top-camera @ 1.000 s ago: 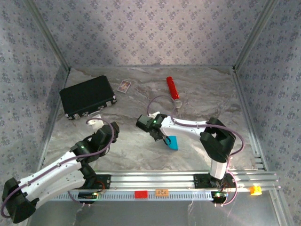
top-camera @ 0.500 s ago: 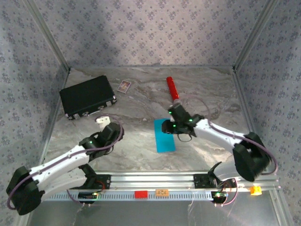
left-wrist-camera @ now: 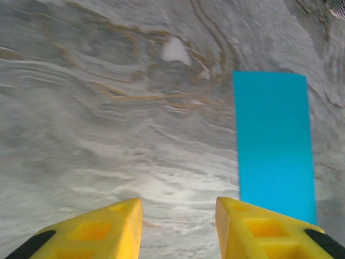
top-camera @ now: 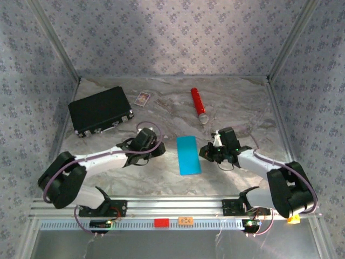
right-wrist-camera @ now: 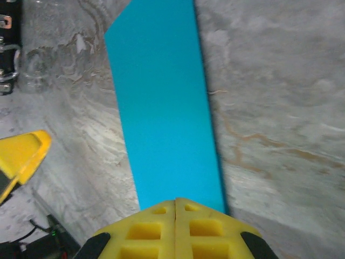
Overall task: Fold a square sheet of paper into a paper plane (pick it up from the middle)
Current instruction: Turn over the paper at the center of the table.
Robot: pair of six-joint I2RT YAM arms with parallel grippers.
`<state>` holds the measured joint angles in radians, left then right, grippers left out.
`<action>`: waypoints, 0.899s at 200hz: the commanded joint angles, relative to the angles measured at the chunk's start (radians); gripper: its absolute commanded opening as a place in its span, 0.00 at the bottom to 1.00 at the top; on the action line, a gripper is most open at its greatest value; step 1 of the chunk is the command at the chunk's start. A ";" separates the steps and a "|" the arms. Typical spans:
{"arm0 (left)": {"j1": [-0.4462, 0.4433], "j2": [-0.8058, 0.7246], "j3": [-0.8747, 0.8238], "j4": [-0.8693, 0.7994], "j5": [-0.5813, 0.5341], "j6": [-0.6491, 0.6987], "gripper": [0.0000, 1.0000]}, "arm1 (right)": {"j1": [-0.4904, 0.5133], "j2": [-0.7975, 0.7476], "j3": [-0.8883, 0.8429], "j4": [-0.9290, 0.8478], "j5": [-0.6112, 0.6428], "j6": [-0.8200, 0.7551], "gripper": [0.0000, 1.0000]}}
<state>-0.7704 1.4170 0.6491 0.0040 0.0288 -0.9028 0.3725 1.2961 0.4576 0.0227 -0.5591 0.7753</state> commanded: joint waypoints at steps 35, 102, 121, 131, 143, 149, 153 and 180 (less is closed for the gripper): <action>-0.004 0.097 0.069 0.113 0.195 -0.006 0.40 | 0.008 0.101 0.017 0.083 -0.084 0.032 0.07; -0.018 0.183 0.112 0.132 0.251 -0.008 0.41 | 0.019 0.202 0.029 0.105 -0.067 0.026 0.08; -0.023 0.208 0.128 0.141 0.275 -0.009 0.41 | 0.013 0.226 0.011 0.070 -0.023 0.012 0.07; -0.026 0.223 0.137 0.146 0.290 -0.010 0.41 | 0.007 0.241 0.004 0.044 -0.009 0.009 0.08; -0.029 0.238 0.147 0.148 0.300 -0.013 0.41 | 0.001 0.259 -0.005 0.039 -0.008 0.013 0.07; -0.029 0.246 0.149 0.149 0.303 -0.015 0.41 | -0.001 0.265 -0.008 0.041 -0.009 0.018 0.07; -0.030 0.252 0.152 0.150 0.307 -0.017 0.41 | -0.001 0.267 -0.011 0.043 -0.010 0.023 0.07; -0.031 0.290 0.167 0.156 0.326 -0.034 0.40 | -0.003 0.269 -0.016 0.051 -0.009 0.036 0.07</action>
<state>-0.7948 1.6722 0.7788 0.1341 0.3145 -0.9180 0.3767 1.5230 0.4683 0.1474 -0.6376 0.7979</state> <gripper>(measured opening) 0.406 0.075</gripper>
